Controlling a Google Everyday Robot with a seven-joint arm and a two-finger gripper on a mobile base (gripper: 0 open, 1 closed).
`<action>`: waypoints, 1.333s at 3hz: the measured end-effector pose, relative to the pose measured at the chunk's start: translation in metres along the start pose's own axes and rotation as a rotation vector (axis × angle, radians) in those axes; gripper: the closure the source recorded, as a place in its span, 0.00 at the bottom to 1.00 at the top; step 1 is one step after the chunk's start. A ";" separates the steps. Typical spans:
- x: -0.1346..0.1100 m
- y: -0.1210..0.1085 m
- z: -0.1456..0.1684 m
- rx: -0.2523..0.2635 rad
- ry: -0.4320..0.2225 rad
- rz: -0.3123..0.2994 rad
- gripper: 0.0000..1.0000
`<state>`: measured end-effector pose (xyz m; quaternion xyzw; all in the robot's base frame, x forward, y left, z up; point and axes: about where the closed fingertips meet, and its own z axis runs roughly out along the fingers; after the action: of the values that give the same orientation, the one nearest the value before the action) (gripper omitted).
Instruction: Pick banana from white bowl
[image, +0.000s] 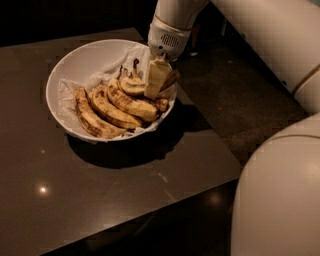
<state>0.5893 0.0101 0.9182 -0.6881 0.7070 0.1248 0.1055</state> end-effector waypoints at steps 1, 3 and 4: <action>0.002 0.006 -0.016 0.044 -0.065 -0.027 1.00; 0.009 0.014 -0.034 0.067 -0.137 -0.060 1.00; 0.011 0.026 -0.042 0.073 -0.159 -0.108 1.00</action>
Offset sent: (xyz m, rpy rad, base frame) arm -0.0248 -0.0299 0.0373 0.1449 -0.0879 0.0431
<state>0.5638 -0.0134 0.9556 -0.7087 0.6625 0.1475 0.1928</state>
